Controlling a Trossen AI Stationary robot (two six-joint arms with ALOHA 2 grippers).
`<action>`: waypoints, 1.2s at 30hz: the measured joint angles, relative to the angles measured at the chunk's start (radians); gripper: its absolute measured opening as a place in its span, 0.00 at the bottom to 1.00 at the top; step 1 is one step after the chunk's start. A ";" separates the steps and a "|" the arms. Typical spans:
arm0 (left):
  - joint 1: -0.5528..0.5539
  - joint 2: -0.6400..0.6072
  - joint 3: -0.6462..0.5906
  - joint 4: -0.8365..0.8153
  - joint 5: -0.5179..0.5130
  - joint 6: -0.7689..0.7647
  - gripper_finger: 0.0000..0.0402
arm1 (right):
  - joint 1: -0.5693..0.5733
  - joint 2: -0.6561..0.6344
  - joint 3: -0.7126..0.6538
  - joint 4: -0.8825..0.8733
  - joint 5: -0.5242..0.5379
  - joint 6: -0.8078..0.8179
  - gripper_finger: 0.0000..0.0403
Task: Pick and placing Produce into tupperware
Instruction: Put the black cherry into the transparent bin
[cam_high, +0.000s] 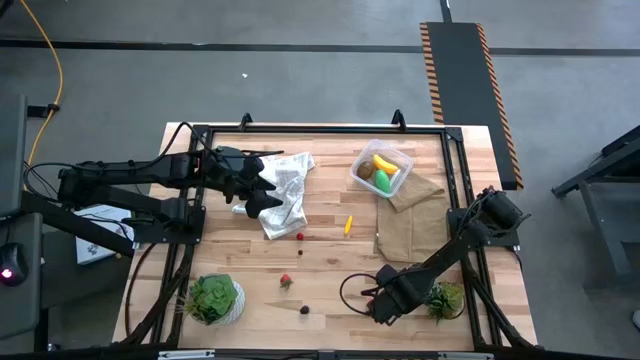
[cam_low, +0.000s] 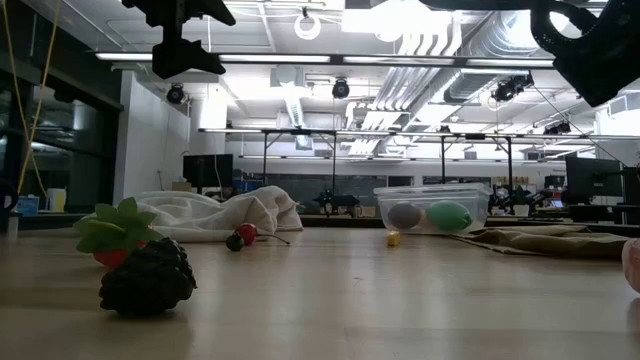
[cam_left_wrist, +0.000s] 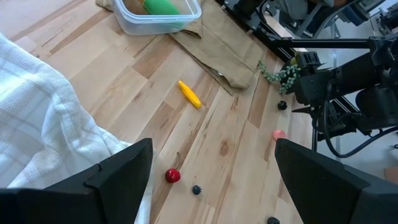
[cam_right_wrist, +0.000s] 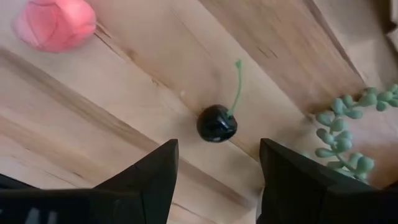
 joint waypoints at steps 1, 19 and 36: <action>0.000 0.000 0.000 0.000 0.000 0.000 0.82 | 0.000 0.000 0.000 0.000 0.002 -0.001 0.54; 0.000 0.000 0.000 -0.001 0.000 0.003 0.82 | -0.013 0.025 0.001 0.024 0.009 -0.036 0.54; 0.000 0.000 0.000 -0.018 0.000 0.004 0.82 | -0.011 0.029 -0.063 0.128 -0.027 -0.040 0.54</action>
